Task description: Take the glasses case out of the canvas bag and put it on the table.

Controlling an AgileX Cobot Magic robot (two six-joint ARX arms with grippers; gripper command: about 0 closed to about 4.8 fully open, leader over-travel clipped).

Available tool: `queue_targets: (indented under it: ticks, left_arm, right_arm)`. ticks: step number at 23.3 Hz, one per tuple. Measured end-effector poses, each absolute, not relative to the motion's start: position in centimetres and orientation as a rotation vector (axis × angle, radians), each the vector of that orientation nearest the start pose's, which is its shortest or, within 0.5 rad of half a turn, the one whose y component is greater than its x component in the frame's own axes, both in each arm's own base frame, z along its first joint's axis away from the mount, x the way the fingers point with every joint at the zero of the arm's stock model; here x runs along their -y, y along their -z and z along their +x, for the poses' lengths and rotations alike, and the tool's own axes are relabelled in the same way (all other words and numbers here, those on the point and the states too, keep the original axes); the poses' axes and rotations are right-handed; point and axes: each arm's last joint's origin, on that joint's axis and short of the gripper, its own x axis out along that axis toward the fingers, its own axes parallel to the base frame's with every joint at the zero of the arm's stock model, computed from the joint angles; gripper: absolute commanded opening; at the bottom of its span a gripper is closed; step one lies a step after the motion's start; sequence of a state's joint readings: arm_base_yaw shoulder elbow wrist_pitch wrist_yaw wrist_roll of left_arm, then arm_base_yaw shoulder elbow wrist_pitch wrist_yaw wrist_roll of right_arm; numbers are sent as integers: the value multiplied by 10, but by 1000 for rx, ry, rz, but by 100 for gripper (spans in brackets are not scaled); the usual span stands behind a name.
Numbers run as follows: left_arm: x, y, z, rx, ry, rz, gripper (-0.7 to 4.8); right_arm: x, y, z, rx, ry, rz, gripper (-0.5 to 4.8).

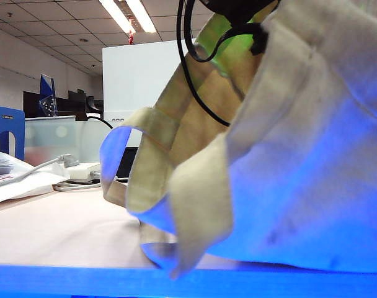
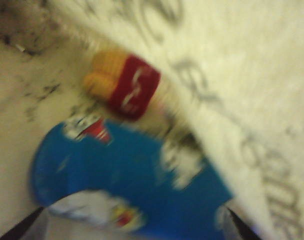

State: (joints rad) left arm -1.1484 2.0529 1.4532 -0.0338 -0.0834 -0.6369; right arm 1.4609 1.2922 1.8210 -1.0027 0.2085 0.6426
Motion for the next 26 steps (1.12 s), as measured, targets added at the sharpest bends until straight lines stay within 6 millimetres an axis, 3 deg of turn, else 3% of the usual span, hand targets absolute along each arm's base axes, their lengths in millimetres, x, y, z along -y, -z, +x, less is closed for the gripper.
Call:
queue_targets:
  ticks: [3,4,6,26]
  left_arm:
    - [412,-193,199,-910,648,-454,479]
    - [407,-193,208,-947,535,-617,479]
    - [404,-194,215,-918,468,-694,479]
    - [406,-194,212,-888,469,-661,479]
  right_arm:
    - [-222,-486,31,-692,-1048,159,-3]
    - [-225,-487,31,-677,-1050,171,-3]
    - [-230,-487,32,-657,-1055,173,-3]
    - [-230,-487,33,-602,-1070,93,-2]
